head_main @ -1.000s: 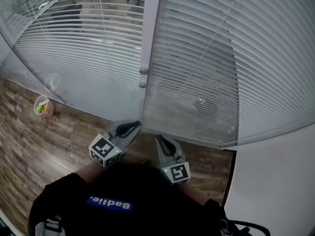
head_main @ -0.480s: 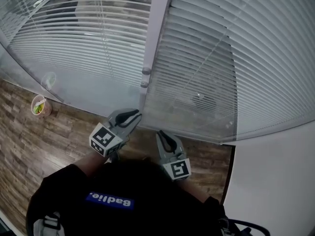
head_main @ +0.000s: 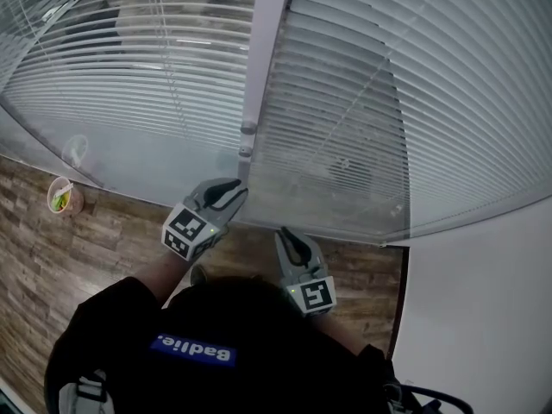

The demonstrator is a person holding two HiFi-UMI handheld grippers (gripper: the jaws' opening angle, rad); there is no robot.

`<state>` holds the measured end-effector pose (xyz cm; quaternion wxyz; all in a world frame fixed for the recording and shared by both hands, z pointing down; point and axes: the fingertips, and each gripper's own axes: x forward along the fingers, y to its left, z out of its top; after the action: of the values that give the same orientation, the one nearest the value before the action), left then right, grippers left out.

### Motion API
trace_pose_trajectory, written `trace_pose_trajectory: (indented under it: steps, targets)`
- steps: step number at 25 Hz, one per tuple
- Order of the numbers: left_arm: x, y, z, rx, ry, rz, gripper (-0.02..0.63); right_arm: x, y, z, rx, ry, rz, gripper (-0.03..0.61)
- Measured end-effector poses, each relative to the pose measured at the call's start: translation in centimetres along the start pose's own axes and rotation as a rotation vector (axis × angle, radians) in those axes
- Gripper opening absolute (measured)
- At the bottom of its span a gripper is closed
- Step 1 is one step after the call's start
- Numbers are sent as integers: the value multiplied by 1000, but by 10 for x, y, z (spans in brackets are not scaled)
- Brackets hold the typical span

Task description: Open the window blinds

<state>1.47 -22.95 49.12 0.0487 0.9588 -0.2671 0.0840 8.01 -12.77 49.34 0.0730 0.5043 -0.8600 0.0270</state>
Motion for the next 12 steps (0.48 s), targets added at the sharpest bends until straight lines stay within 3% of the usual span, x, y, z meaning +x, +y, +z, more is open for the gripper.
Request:
trace_pose_trajectory:
  steps: [8,12]
  targets:
    - [17,25,-8,65,55,66,100,5,-4,-4,-3,12,-23,48]
    - [25,36,-5,10,30,68,115,10,-3,-4,-5,13,-22,52]
